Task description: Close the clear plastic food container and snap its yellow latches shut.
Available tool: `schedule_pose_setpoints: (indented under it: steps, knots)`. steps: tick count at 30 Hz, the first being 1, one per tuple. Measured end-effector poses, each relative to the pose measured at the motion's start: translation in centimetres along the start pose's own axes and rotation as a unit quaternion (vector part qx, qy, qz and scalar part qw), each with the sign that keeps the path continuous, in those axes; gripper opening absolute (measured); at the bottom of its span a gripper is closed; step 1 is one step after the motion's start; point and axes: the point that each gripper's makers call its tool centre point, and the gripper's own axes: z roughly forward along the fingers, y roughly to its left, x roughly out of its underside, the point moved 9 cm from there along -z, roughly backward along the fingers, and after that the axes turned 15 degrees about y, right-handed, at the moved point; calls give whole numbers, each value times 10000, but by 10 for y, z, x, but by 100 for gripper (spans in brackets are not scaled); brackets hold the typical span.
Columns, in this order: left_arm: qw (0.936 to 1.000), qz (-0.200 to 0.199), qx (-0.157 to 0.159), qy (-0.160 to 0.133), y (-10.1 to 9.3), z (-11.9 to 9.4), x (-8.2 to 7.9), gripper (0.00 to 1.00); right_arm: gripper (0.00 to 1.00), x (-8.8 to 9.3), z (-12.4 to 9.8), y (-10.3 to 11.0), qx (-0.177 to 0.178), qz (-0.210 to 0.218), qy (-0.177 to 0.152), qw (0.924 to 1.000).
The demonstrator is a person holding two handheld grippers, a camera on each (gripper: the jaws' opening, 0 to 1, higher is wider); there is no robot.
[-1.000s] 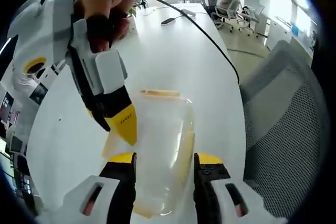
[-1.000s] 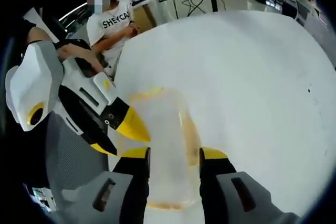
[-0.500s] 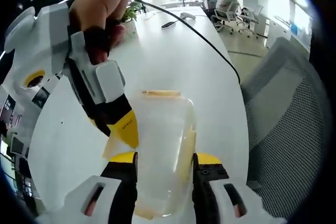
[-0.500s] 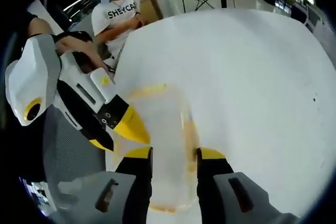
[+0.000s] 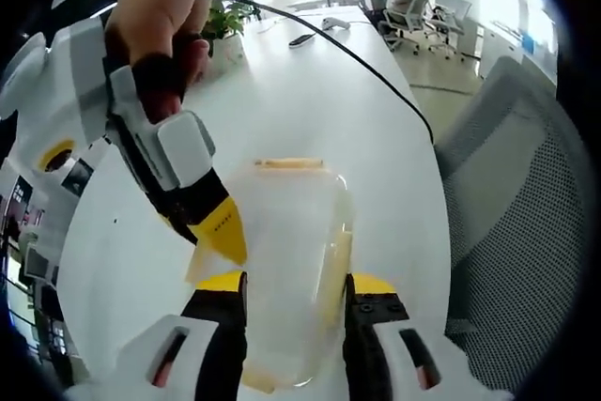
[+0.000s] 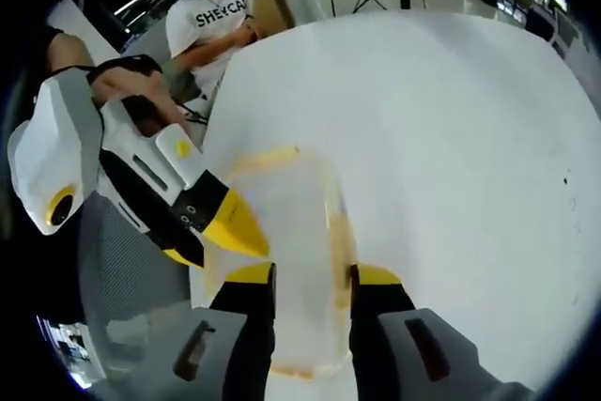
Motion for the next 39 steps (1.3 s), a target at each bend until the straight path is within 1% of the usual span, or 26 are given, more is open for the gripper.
schedule_pose_setpoints:
  steps: [2, 3, 4, 5, 8, 9, 13, 19, 24, 27, 30, 31, 34, 36, 37, 38, 39]
  knots:
    - [10000, 28, -46, 53, -1, 1, -1, 34, 26, -1, 0, 0, -17, -19, 90, 10000]
    - [9995, 55, -223, 195, 0, 2, 1, 33, 25, -1, 0, 0, 2, 9, 206, 9998]
    - [9995, 214, -137, 197, -3, 4, 0, 33, 24, -4, 2, 0, -19, -74, 194, 9998]
    - [9995, 225, -115, 162, -1, 3, -1, 33, 24, -6, 0, 3, -81, -34, 285, 9996]
    - [9998, 186, -83, 87, 2, 2, 0, 33, 25, -11, 1, 1, -89, -113, 452, 9989]
    - [9998, 166, -84, 64, 2, 2, 0, 33, 25, -12, 1, 2, -86, -77, 489, 9987]
    - [9999, 145, -85, 13, 0, 1, 0, 33, 26, -10, 1, 2, -32, -46, 523, 9986]
    - [9998, 135, -81, 100, -1, 1, -2, 34, 26, -11, -1, 3, 15, -44, 549, 9985]
    - [9999, 95, -38, 30, 0, 1, 0, 34, 26, -13, -2, 6, 212, -150, 643, 9976]
    - [9999, 128, -64, 96, -1, 1, -2, 34, 26, -15, -3, 7, 318, -192, 732, 9966]
    - [9998, 136, -43, 130, 0, 0, -3, 34, 27, -13, -4, 5, 303, -140, 701, 9970]
    - [9998, 134, -19, 126, 1, 0, -3, 35, 27, -12, -4, 5, 288, -108, 669, 9973]
    - [9998, 79, 188, 56, 5, -3, -2, 35, 27, -10, -5, 5, 251, -18, 557, 9981]
    - [9986, -115, 510, 12, 6, -4, -3, 36, 27, -8, -4, 8, 266, -33, 485, 9985]
    - [9979, -80, 642, 4, 8, -5, -3, 38, 27, -7, -5, 8, 295, -37, 447, 9986]
    - [9976, -54, 688, -16, 10, -5, -3, 40, 27, -7, -5, 9, 340, -1, 392, 9987]
    - [9962, -146, 854, -85, 10, -6, -2, 41, 27, -5, -5, 10, 374, 20, 352, 9987]
